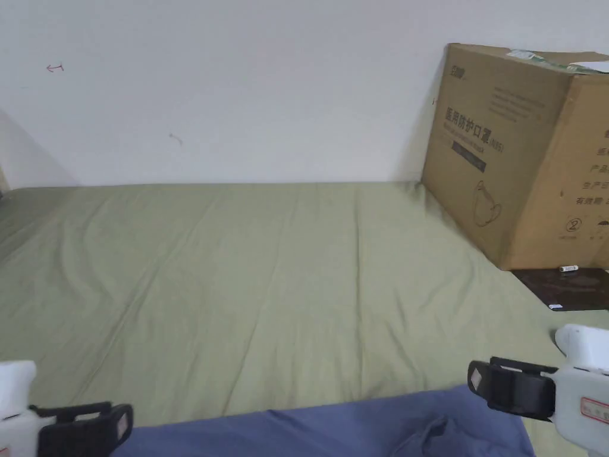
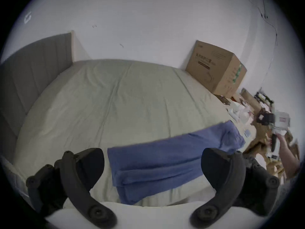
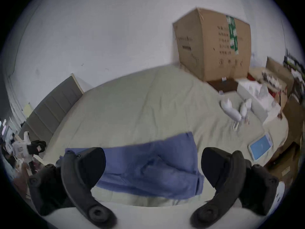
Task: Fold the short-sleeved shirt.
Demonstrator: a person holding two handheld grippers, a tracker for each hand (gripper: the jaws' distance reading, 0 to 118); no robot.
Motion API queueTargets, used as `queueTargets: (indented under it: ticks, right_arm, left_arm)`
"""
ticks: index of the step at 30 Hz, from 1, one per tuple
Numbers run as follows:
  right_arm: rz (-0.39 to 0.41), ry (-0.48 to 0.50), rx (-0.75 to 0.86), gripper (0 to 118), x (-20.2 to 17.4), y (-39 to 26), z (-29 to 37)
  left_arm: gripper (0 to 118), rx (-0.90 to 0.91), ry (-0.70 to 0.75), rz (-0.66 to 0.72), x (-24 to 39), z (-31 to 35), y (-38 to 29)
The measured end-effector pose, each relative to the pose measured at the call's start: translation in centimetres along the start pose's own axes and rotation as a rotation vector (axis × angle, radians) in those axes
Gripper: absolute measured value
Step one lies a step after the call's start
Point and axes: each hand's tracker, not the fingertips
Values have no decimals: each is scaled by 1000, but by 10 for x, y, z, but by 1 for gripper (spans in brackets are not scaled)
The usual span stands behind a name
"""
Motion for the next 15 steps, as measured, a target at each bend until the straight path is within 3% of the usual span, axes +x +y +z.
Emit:
queueTargets:
  ticks: [2, 3, 4, 5, 6, 7, 8, 13, 15]
  right_arm:
    - [19, -31, 62, 115, -19, -1, 1]
    - [13, -33, 93, 114, -28, -3, -1]
    - [13, -15, 101, 112, -34, -5, -3]
    - [12, 5, 108, 109, -40, -7, -4]
    - [11, 21, 117, 85, -45, -8, -5]
    - [16, 22, 118, 38, -48, -9, -8]
    - [33, 22, 96, 0, -53, -8, -15]
    - [48, 57, 56, 0, -48, -8, -22]
    - [35, 71, 42, 0, -48, -1, -19]
  left_arm:
    - [115, -3, 62, -23, 21, -4, -1]
    - [102, 17, 92, -46, 31, -5, -3]
    - [82, 36, 113, -64, 39, -4, -6]
    - [51, 41, 113, -67, 46, -4, -9]
    - [8, 37, 103, -65, 48, -9, -11]
    - [1, 39, 103, -65, 52, -10, -13]
    - [1, 52, 98, -61, 53, -7, -13]
    - [1, 53, 82, -18, 28, 3, 4]
    - [1, -56, 19, 45, -5, -4, 10]
